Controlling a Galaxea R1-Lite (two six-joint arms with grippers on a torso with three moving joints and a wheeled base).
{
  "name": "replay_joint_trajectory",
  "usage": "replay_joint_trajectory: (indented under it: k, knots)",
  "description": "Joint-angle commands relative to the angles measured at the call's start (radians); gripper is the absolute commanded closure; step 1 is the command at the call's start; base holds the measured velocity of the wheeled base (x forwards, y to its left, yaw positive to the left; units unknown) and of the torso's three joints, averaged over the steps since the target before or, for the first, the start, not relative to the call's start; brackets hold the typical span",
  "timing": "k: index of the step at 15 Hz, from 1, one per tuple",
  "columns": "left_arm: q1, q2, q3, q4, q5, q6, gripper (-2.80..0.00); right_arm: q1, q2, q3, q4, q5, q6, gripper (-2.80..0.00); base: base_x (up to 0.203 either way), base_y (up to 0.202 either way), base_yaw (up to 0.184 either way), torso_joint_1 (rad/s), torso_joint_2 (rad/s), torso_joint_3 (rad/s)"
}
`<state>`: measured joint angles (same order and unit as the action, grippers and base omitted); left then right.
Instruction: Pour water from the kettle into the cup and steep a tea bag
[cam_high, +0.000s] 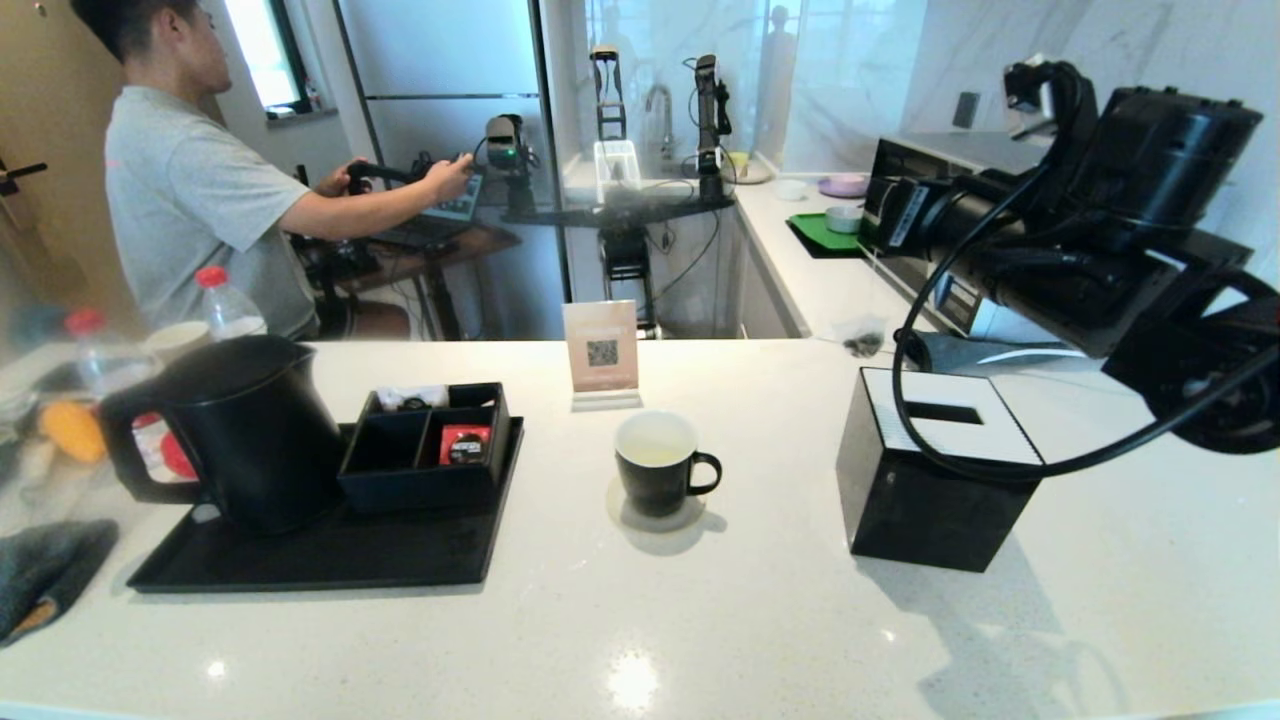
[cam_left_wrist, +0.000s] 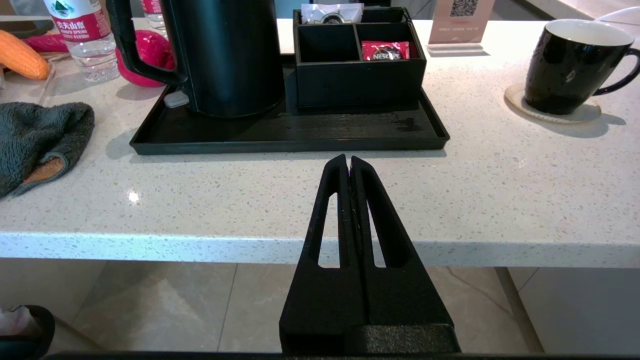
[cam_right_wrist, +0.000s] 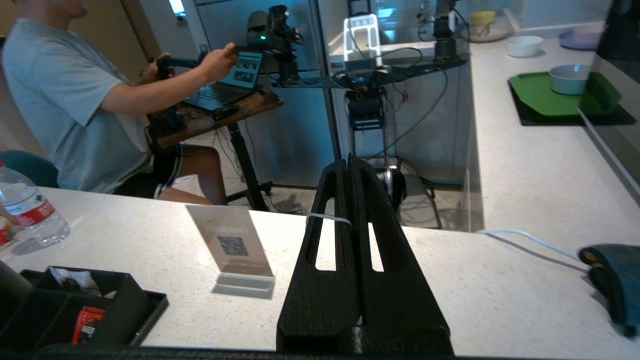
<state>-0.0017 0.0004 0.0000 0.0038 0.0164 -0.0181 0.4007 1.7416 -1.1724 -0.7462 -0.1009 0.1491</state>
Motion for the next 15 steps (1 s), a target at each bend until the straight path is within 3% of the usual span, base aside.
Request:
replay_joint_trajectory:
  k: [1,7,12,15]
  knots:
    - [0.000,0.000,0.000,-0.001,0.000,0.000,0.00,-0.023,-0.045,0.040,0.008,0.000,0.001,0.00,0.000,0.000,0.000,0.000,0.00,0.000]
    - [0.000,0.000,0.000,-0.001,0.000,0.000,0.00,-0.105,-0.108,0.162,0.000,0.005,0.010,0.00,0.000,0.000,0.000,0.000,0.00,0.000]
    - [0.000,0.000,0.000,-0.001,0.000,0.000,0.00,-0.117,-0.152,0.299,-0.013,0.001,0.045,0.00,0.000,0.000,0.000,0.000,0.00,0.000]
    - [0.000,0.000,0.000,0.000,0.000,0.000,0.00,-0.124,-0.154,0.424,-0.125,0.002,0.057,0.00,0.000,0.000,0.000,0.000,0.00,0.000]
